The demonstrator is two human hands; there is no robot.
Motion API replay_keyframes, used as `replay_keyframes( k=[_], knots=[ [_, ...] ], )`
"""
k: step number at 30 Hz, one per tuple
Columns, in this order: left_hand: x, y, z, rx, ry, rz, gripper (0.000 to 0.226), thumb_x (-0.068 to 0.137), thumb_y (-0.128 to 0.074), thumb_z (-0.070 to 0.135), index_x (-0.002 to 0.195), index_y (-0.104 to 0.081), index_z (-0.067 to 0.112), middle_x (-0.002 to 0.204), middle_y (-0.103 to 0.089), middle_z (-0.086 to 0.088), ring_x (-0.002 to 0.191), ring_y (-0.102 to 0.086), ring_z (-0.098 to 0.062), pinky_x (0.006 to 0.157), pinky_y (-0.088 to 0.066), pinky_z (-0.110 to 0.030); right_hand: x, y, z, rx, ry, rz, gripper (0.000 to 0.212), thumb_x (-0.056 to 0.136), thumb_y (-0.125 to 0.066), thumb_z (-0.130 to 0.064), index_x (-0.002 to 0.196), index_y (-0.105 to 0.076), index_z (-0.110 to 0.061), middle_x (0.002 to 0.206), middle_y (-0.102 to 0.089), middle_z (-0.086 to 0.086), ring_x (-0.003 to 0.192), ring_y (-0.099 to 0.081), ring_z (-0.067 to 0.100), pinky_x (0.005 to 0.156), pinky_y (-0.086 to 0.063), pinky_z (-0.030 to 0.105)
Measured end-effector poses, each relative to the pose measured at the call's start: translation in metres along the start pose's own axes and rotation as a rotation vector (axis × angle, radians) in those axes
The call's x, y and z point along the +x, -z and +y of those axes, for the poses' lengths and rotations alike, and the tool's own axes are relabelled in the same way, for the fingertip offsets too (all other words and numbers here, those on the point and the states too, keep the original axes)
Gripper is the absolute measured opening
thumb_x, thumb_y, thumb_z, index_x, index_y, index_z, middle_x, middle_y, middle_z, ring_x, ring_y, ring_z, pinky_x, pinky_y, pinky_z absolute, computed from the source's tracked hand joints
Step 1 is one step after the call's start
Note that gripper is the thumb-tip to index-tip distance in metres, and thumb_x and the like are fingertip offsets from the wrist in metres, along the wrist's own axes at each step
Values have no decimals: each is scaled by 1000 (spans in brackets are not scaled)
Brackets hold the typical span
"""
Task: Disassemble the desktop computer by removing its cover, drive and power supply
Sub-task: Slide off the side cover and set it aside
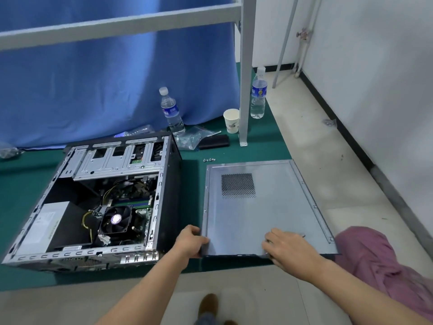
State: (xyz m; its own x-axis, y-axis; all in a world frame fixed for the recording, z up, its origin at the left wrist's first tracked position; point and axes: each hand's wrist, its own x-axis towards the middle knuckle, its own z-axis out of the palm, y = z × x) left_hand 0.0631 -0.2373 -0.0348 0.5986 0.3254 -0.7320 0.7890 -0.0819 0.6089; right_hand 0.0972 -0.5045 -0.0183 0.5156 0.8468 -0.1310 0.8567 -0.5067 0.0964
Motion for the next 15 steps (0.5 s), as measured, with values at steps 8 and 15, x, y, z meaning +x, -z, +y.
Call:
replay_keyframes(
  k=[8, 15],
  knots=[
    [21, -28, -29, 387, -103, 138, 22, 86, -65, 14, 103, -52, 14, 93, -56, -5, 75, -56, -17, 67, -53, -32, 9, -41, -7, 108, -240, -260, 23, 78, -64, -20, 100, -59, -15, 103, -60, 4, 97, -55, 17, 64, -39, 29],
    [29, -30, -33, 484, -151, 152, 29, 82, -71, 15, 96, -47, 11, 96, -55, -6, 78, -53, -17, 61, -40, -24, 11, -62, -7, 224, -303, -384, 22, 90, -50, -19, 112, -51, -18, 116, -52, -1, 109, -48, 17, 68, -33, 29]
  ],
)
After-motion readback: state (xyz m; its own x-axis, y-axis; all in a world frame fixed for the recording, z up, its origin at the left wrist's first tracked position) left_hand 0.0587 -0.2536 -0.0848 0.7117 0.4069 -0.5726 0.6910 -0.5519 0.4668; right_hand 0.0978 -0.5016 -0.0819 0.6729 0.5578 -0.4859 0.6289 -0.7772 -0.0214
